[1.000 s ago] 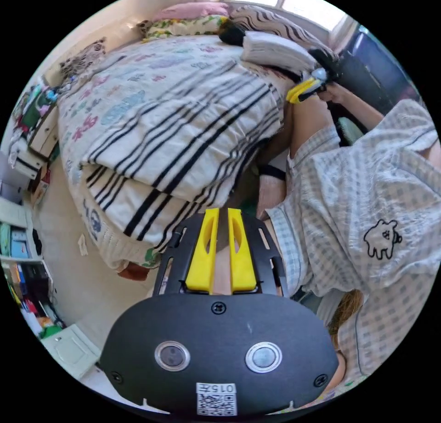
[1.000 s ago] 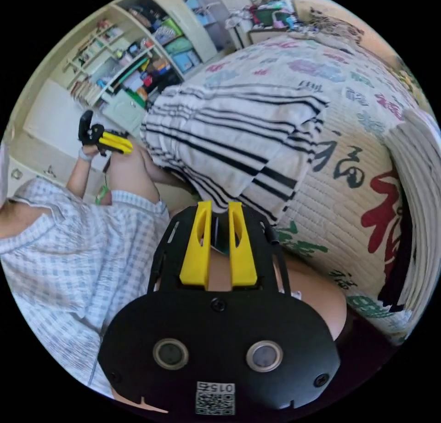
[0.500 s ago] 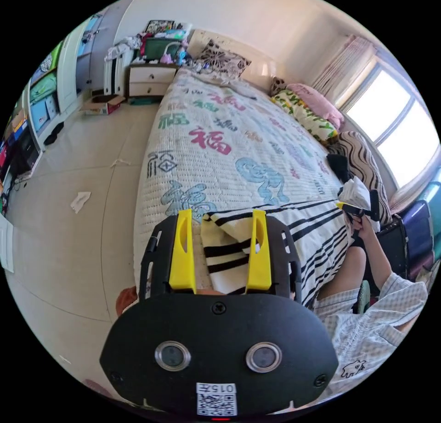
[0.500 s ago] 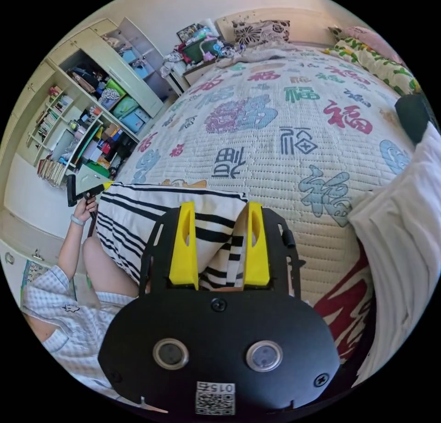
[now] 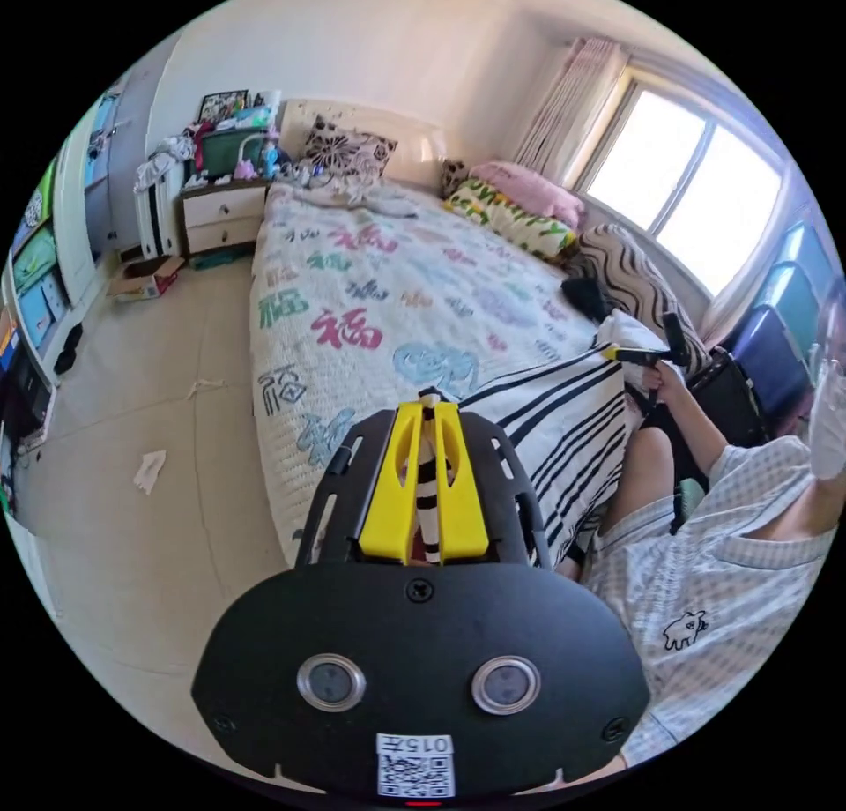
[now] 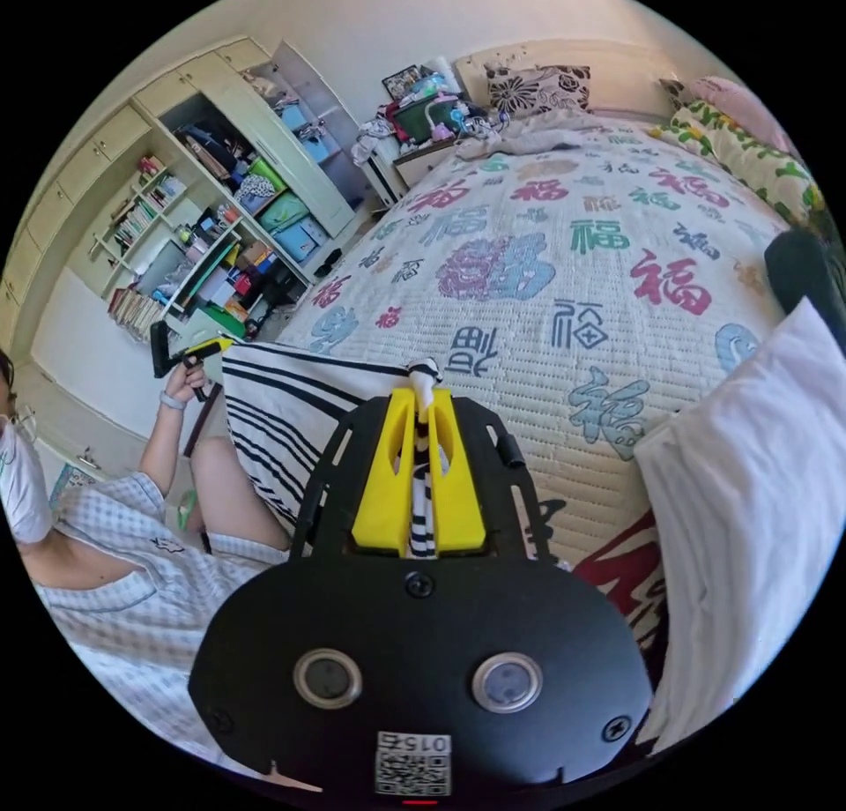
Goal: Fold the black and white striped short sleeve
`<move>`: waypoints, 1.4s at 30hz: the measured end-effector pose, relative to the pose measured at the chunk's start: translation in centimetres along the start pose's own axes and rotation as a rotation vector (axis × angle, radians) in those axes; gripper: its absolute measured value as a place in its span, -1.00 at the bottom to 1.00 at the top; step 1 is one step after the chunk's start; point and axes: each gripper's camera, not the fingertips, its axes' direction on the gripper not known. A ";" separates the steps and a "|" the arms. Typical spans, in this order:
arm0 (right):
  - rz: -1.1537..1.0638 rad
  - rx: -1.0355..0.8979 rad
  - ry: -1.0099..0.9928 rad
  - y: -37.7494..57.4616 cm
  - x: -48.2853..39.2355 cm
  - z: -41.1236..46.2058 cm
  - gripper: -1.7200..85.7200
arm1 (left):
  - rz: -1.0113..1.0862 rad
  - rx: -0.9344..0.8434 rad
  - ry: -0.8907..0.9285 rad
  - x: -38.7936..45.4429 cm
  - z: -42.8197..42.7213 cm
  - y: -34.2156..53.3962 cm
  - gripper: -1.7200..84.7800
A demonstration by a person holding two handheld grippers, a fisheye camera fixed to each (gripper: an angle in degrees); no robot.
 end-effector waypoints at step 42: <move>-0.550 -0.219 0.153 7.1 -13.2 10.6 -0.98 | 0.368 -0.186 0.085 13.0 7.7 5.0 -0.96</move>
